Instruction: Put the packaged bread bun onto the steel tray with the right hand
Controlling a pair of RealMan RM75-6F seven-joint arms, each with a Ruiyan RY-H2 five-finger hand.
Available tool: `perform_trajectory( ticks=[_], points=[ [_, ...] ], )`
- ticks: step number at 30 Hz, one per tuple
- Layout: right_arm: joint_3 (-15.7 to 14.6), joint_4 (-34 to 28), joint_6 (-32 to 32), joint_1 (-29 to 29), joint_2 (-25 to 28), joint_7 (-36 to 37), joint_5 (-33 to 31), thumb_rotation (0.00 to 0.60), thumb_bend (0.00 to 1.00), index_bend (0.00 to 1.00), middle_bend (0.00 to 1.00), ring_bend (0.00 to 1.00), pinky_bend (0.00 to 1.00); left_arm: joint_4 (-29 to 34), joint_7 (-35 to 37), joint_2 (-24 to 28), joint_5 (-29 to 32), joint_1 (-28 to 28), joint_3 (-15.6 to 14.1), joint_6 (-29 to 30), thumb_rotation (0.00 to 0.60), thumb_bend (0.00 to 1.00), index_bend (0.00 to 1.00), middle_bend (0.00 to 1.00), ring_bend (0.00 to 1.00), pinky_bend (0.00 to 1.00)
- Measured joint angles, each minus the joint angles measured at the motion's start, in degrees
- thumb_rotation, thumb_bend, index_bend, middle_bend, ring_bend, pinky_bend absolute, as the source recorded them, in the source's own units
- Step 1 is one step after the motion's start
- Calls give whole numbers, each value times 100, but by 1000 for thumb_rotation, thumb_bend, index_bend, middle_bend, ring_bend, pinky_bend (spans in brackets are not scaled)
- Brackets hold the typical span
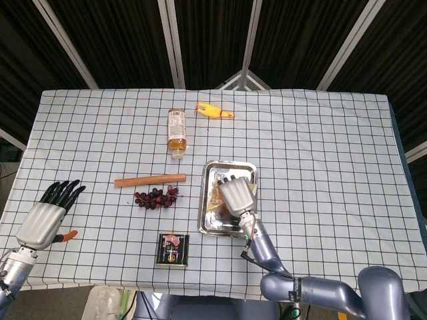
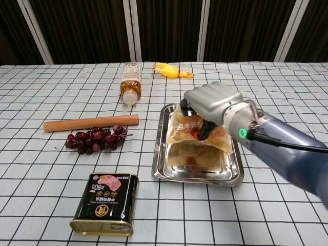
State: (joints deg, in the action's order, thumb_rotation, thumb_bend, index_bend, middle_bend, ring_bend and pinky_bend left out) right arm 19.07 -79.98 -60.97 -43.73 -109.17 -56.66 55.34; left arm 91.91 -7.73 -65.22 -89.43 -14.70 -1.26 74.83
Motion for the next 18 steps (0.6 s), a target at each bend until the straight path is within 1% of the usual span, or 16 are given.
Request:
perform_trajectory(
  ticks=[1,2,3,4,5,6,7,10,13,15,18],
  points=[
    [22,76,-37,-57,-81,-50,-43,600,515,468,445,375,613,-2,-6,-5,10,-6,1,-18,600,67,0,0,0,36],
    [40,136,-103,-101,-150,-86,-69,600,510,304,364,297,571,-2,-14,-9,20,-11,3,-28,600,67,0,0,0,36],
    [46,157,-159,-119,-182,-96,-72,600,490,171,268,207,518,-2,-23,-14,30,-15,6,-38,600,67,0,0,0,36],
    [46,166,-218,-130,-203,-99,-67,600,447,61,151,104,443,0,-36,-18,37,-18,9,-46,600,66,0,0,0,36],
    [38,158,-298,-135,-216,-101,-55,600,411,18,87,53,397,2,-45,-22,38,-19,9,-48,600,66,0,0,0,36],
    [29,138,-357,-131,-218,-106,-54,600,360,0,25,9,343,6,-55,-23,39,-20,10,-48,600,66,0,0,0,36],
    [19,97,-409,-119,-214,-126,-71,600,322,0,2,0,302,12,-71,-26,40,-20,10,-48,600,66,0,0,0,36],
    [-13,-182,-555,-61,-150,-365,-271,600,274,0,0,0,250,19,-106,-38,45,-15,7,-46,600,67,0,0,0,36],
    [-73,-676,-830,37,-4,-652,-448,600,264,0,0,0,239,26,-145,-50,47,-13,3,-49,600,66,0,0,0,36],
    [-146,-1122,-1045,142,153,-789,-528,600,263,0,0,0,239,34,-176,-57,42,-11,-6,-51,600,66,0,0,0,36],
    [-341,-1837,-1411,355,490,-929,-544,600,263,0,0,0,231,51,-213,-61,21,1,-22,-36,600,66,0,0,0,36]
  ],
)
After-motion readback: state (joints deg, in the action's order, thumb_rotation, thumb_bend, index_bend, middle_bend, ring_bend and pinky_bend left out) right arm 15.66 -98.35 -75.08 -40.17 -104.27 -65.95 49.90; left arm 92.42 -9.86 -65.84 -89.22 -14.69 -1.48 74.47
